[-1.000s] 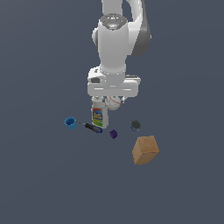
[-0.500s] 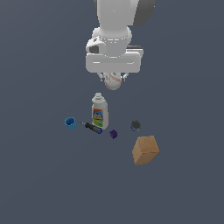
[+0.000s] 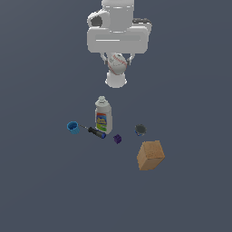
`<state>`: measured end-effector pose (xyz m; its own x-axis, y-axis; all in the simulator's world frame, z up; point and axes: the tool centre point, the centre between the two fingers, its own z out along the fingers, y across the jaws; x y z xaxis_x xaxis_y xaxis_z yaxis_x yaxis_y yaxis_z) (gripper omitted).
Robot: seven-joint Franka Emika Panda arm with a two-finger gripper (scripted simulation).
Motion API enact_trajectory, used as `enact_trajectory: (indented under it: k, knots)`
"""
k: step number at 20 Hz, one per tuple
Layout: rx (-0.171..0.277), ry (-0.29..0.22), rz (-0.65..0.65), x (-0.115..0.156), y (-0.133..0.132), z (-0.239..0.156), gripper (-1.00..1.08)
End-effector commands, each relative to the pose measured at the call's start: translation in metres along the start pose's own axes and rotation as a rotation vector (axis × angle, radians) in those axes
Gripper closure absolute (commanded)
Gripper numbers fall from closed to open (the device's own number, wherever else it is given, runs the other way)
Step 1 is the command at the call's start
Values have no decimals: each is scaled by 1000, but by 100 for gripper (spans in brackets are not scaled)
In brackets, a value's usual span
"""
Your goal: Pick up a designated object from a clutter of objects.
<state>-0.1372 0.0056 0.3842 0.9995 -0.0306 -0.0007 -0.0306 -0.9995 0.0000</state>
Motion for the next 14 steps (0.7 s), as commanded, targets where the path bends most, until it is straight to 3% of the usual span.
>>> enact_trajectory:
  k: [1,14]
  knots:
    - [0,1,0,-6,0,-12,108]
    - [0,1,0,-11,0,-24,108]
